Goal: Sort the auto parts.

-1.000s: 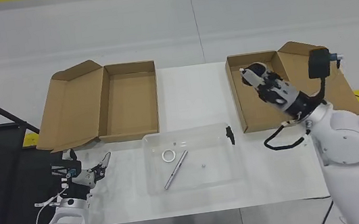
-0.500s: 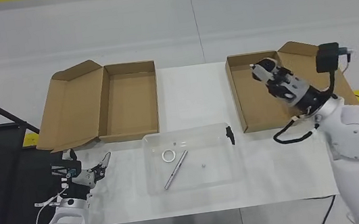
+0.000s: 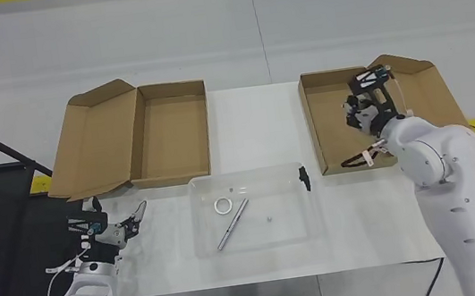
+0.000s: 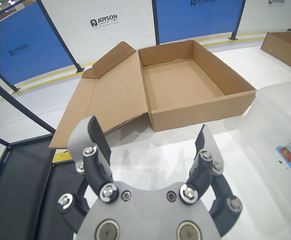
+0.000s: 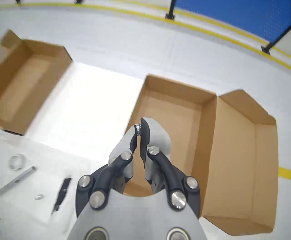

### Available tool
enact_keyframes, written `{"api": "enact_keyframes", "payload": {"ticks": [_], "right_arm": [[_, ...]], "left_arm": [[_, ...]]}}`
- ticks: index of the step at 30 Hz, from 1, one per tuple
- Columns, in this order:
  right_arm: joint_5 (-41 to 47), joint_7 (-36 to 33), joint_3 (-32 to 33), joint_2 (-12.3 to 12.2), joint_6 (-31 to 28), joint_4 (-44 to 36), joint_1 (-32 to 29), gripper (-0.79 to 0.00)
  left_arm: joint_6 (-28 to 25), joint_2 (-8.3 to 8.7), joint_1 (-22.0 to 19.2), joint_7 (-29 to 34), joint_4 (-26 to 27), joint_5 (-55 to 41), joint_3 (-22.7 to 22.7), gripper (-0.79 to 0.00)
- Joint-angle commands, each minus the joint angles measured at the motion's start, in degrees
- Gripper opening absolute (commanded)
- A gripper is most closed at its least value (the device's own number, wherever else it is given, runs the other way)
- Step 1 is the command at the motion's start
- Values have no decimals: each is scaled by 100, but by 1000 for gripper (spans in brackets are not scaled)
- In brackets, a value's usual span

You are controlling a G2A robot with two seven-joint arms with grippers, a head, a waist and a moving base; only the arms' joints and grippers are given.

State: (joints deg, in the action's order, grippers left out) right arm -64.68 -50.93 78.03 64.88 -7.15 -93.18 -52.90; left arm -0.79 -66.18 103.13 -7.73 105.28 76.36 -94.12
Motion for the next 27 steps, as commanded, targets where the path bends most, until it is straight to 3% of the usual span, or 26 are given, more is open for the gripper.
{"api": "enact_keyframes", "payload": {"ticks": [1, 11, 18, 27], "right_arm": [[-261, -210, -192, 17, 48, 476, 246, -785], [-1171, -988, -1250, 206, 52, 2100, 1387, -785], [-967, -1003, -1837, 445, -133, 3283, 2107, -785], [-765, -973, -2337, 708, -292, 4219, 2586, -785]], "left_arm": [[0, 0, 0, 0, 0, 0, 0, 0], [0, 0, 0, 0, 0, 0, 0, 0], [0, 0, 0, 0, 0, 0, 0, 0], [0, 0, 0, 0, 0, 0, 0, 0]]}}
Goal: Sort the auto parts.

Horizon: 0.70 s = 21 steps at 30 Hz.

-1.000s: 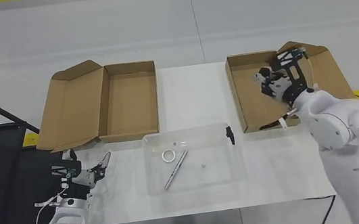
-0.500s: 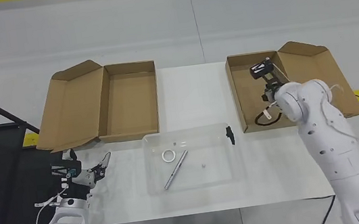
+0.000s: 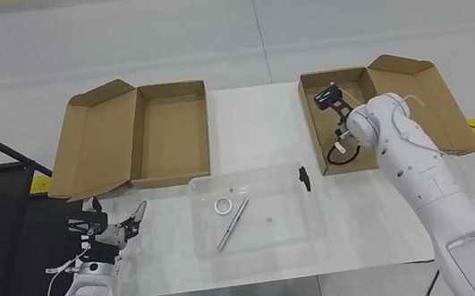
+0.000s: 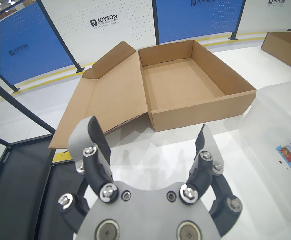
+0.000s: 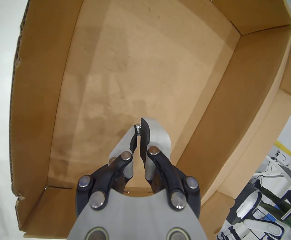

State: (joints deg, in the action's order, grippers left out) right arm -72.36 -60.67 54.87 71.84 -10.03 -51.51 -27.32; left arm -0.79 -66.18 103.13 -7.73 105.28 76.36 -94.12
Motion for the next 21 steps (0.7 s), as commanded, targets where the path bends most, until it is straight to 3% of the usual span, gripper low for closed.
{"api": "enact_keyframes", "payload": {"ticks": [1, 4, 6, 8, 15, 21], "right_arm": [[24, 11, -45, 32, -14, 116, 57, -785], [44, 9, -102, 76, -35, 268, 134, -785], [60, 12, -114, 97, -30, 339, 169, -653], [59, 2, -124, 111, -29, 382, 192, -582], [59, -92, -78, 118, -65, 341, 211, -502], [13, -248, 199, 17, -47, -298, 111, -453]], "left_arm": [[0, 0, 0, 0, 0, 0, 0, 0], [0, 0, 0, 0, 0, 0, 0, 0], [0, 0, 0, 0, 0, 0, 0, 0], [0, 0, 0, 0, 0, 0, 0, 0], [0, 0, 0, 0, 0, 0, 0, 0], [0, 0, 0, 0, 0, 0, 0, 0]]}}
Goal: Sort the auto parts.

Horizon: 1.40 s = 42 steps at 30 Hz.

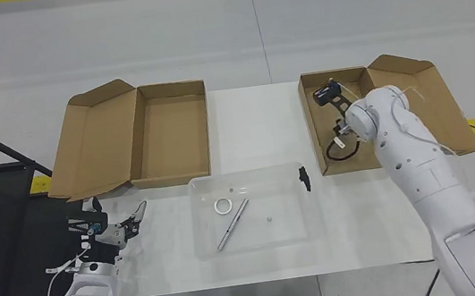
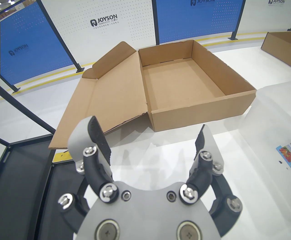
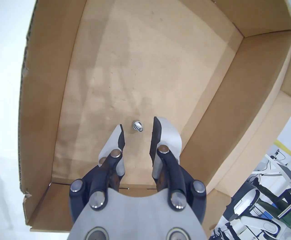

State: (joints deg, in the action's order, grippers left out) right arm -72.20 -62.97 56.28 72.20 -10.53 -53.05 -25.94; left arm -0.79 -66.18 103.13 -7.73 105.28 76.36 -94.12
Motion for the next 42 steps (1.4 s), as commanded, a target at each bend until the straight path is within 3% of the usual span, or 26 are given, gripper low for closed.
{"api": "enact_keyframes", "payload": {"ticks": [1, 4, 7, 9, 18, 36, 42], "right_arm": [[-11, -89, 170, -64, 8, -432, -115, -440], [109, -215, 486, -167, -71, -1278, -387, -323], [382, -426, 867, -285, -242, -2511, -907, -105], [722, -546, 1149, -360, -519, -3281, -1271, -9], [2615, -905, 1592, -531, -1745, -5782, -2384, 0], [2615, -905, 1592, -531, -1745, -5782, -2384, 0], [2257, -890, 1171, -528, -1680, -6012, -2414, 0]], "left_arm": [[0, 0, 0, 0, 0, 0, 0, 0], [0, 0, 0, 0, 0, 0, 0, 0], [0, 0, 0, 0, 0, 0, 0, 0], [0, 0, 0, 0, 0, 0, 0, 0], [0, 0, 0, 0, 0, 0, 0, 0], [0, 0, 0, 0, 0, 0, 0, 0], [0, 0, 0, 0, 0, 0, 0, 0]]}}
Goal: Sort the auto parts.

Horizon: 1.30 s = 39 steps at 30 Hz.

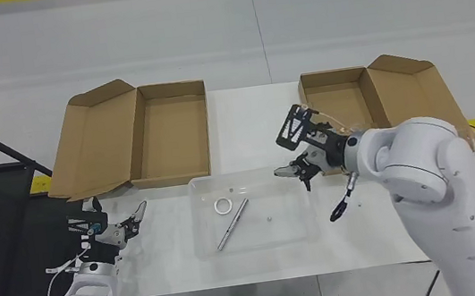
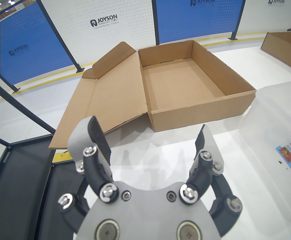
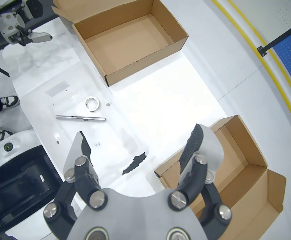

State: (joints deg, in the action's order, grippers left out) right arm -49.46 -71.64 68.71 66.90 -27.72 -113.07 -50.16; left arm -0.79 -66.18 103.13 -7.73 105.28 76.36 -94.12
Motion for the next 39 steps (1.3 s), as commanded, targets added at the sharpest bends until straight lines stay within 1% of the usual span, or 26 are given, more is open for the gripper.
{"api": "enact_keyframes", "payload": {"ticks": [1, 5, 6, 7, 8, 9, 10, 11, 12, 14, 16, 17, 18, 23, 26, 27, 28, 32, 33, 38, 39], "right_arm": [[-30, -82, -176, 9, 108, -19, 34, 0], [-65, -436, -700, 49, 290, -86, 199, 0], [-57, -505, -823, 60, 321, -95, 235, -77], [-44, -598, -948, 70, 355, -90, 265, -135], [-28, -687, -1084, 83, 388, -100, 296, -234], [-39, -813, -1234, 95, 406, -101, 329, -265], [-53, -918, -1368, 105, 426, -81, 364, -256], [-108, -983, -1507, 111, 492, -44, 392, -212], [-170, -1041, -1665, 115, 549, -18, 408, -215], [-210, -1116, -1887, 125, 625, 72, 420, -268], [-262, -1192, -2057, 131, 701, 198, 408, -296], [-281, -1228, -2110, 135, 741, 265, 397, -296], [-300, -1261, -2163, 137, 770, 345, 384, -339], [-380, -1357, -2362, 158, 988, 746, 310, -323], [-375, -1223, -2431, 171, 1061, 954, 257, -379], [-406, -1197, -2456, 176, 1097, 1024, 248, -416], [-469, -1177, -2491, 185, 1168, 1113, 246, -428], [-555, -1077, -2720, 262, 1357, 1495, 325, -459], [-547, -1049, -2772, 284, 1382, 1578, 354, -477], [-517, -916, -2912, 363, 1452, 1822, 467, -502], [-522, -922, -2922, 369, 1472, 1857, 473, -517]], "left_arm": [[0, 0, 0, 0, 0, 0, 0, 0], [0, 0, 0, 0, 0, 0, 0, 0], [0, 0, 0, 0, 0, 0, 0, 0], [0, 0, 0, 0, 0, 0, 0, 0], [0, 0, 0, 0, 0, 0, 0, 0], [0, 0, 0, 0, 0, 0, 0, 0], [0, 0, 0, 0, 0, 0, 0, 0], [0, 0, 0, 0, 0, 0, 0, 0], [0, 0, 0, 0, 0, 0, 0, 0], [0, 0, 0, 0, 0, 0, 0, 0], [0, 0, 0, 0, 0, 0, 0, 0], [0, 0, 0, 0, 0, 0, 0, 0], [0, 0, 0, 0, 0, 0, 0, 0], [0, 0, 0, 0, 0, 0, 0, 0], [0, 0, 0, 0, 0, 0, 0, 0], [0, 0, 0, 0, 0, 0, 0, 0], [0, 0, 0, 0, 0, 0, 0, 0], [0, 0, 0, 0, 0, 0, 0, 0], [0, 0, 0, 0, 0, 0, 0, 0], [0, 0, 0, 0, 0, 0, 0, 0], [0, 0, 0, 0, 0, 0, 0, 0]]}}
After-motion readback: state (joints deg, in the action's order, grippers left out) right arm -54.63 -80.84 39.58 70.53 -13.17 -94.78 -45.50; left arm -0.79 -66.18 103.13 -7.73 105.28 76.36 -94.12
